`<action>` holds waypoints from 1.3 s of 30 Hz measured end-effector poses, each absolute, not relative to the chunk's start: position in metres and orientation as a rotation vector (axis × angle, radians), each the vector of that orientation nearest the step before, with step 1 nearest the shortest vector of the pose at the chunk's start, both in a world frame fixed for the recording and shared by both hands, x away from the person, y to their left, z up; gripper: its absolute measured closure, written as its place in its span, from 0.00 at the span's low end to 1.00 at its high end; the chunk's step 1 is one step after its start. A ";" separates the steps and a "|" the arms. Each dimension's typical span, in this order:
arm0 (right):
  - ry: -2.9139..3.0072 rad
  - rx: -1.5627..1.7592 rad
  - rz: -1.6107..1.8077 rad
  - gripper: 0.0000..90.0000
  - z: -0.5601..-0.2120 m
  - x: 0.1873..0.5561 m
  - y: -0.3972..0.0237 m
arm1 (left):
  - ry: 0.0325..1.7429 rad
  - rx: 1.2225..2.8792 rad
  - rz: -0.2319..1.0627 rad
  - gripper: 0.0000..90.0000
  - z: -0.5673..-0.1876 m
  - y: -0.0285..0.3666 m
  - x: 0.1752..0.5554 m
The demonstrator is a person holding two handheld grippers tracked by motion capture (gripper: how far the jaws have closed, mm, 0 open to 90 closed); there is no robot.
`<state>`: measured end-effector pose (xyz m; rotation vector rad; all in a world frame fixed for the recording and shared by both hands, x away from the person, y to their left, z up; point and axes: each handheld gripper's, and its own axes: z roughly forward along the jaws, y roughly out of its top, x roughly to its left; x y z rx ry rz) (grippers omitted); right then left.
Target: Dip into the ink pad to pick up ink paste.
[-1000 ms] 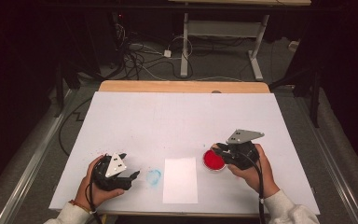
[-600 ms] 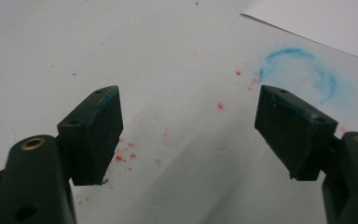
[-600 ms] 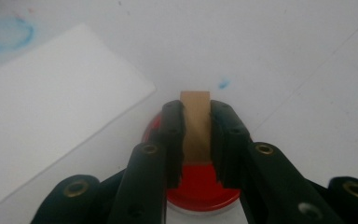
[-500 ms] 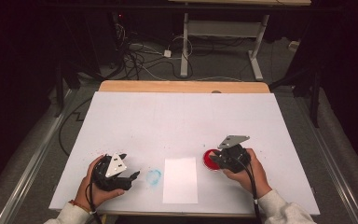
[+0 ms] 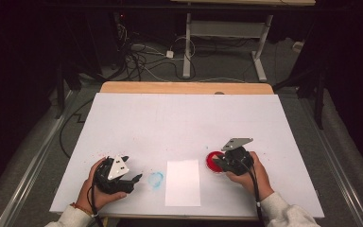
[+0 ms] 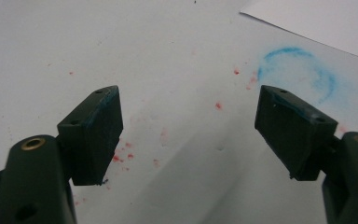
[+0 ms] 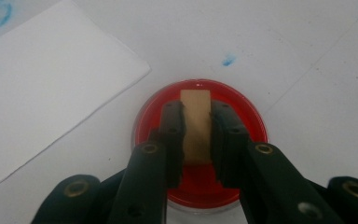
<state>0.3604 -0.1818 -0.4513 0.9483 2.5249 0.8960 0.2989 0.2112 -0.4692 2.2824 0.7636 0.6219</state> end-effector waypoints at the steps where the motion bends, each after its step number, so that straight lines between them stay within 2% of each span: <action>1: 2.517 0.936 0.883 0.84 -0.451 0.359 -0.180 | 0.765 2.281 0.623 0.25 -0.469 0.211 0.299; 30: 2.495 0.925 0.891 0.84 -0.451 0.358 -0.181 | 0.787 2.272 0.637 0.25 -0.468 0.214 0.299; 39: 2.453 0.896 0.991 0.84 -0.428 0.352 -0.188 | 0.788 2.269 0.632 0.25 -0.469 0.213 0.302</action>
